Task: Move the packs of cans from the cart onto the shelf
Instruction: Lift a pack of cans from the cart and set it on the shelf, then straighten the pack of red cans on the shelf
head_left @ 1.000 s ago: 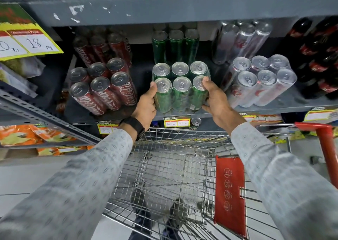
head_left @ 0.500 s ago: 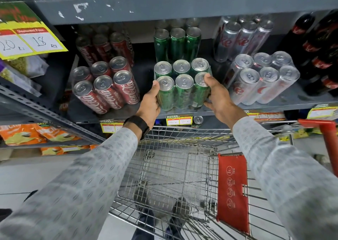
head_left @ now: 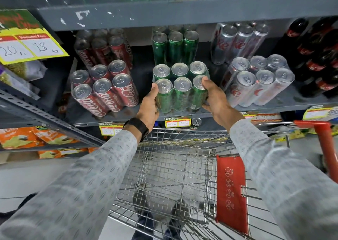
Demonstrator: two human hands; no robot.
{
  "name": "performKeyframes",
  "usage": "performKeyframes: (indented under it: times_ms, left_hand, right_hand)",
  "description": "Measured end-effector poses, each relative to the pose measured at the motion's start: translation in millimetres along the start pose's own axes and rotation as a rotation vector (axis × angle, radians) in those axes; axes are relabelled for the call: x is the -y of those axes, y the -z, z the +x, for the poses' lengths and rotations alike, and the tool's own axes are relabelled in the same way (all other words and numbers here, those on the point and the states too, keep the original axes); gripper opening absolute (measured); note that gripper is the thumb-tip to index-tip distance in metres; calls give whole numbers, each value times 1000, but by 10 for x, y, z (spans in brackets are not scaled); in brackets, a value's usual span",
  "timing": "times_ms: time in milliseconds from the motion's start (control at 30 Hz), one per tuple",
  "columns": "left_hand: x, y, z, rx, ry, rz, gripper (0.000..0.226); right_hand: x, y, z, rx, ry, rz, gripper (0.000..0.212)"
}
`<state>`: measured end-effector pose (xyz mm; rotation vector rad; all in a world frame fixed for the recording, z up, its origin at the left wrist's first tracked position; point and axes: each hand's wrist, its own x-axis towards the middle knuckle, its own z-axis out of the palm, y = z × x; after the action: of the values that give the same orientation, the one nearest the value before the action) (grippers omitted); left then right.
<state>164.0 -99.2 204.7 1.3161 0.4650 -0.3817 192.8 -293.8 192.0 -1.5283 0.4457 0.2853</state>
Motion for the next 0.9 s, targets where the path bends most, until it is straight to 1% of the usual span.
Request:
performKeyframes:
  times_ms: [67,100,133,200,233,267,333,367,400,467,500,533,600,633,700,767,833,900]
  left_hand:
    - [18,-7,-6,-4,2,20,59]
    - [26,-1,-1,-4,5,26,62]
    - [16,-3,-20,-5,0,32,63]
    - [3,14,-60,-19,-34,30,64]
    - [9,42,-71,-32,-63,32,68]
    - [29,79,-98,-61,-85,43,77]
    - [136,215,-170,-179,-90,70,96]
    - [224,308,-218,-222,-92,75,93]
    - [283,387,-312,-241,-95,91,78]
    - [339,535,-512,-235,-113,180,41]
    - [357,615,-592,-229,-143,219,30]
    - [387,720,-643,-229,-177,226,30]
    - [394,956,-692,-290,-229,201,33]
    - [382,1098,-694,-350,-246,184,30]
    - [309,1410,-676,-461,-273,158,23]
    - [231,1720,-591,-534,-280,116,22]
    - [108,1901,-538,-622,-287,48,17]
    - [-19,1995,-458,-623,-281,-17,14]
  right_hand:
    - [-22,-18,-9,0,28,11,23]
    - [-14,-63,-56,0,46,4,26]
    - [-31,-86,-90,-20,46,-20,38]
    - [-134,-103,-86,-106,36,8,78]
    - [-178,-119,-112,-165,25,29,87]
    - [-178,-161,-214,-233,25,54,84]
    - [-271,-233,-450,-404,36,100,63]
    - [-358,-273,-569,-458,28,115,54]
    - [-439,-339,-692,-479,-2,122,47]
    - [-605,-467,-805,-412,-43,134,40]
    - [-669,-551,-835,-360,-75,145,38]
    - [-708,-650,-860,-289,-89,177,31]
    - [-760,-897,-878,-147,-77,226,5]
    - [-751,-1028,-873,-91,-45,195,4]
    - [-657,-1306,-871,11,52,66,24]
    - [-490,-1543,-857,113,126,-8,43]
    - [-317,-1729,-802,138,165,-61,56]
    - [-224,-1893,-667,91,151,-111,69]
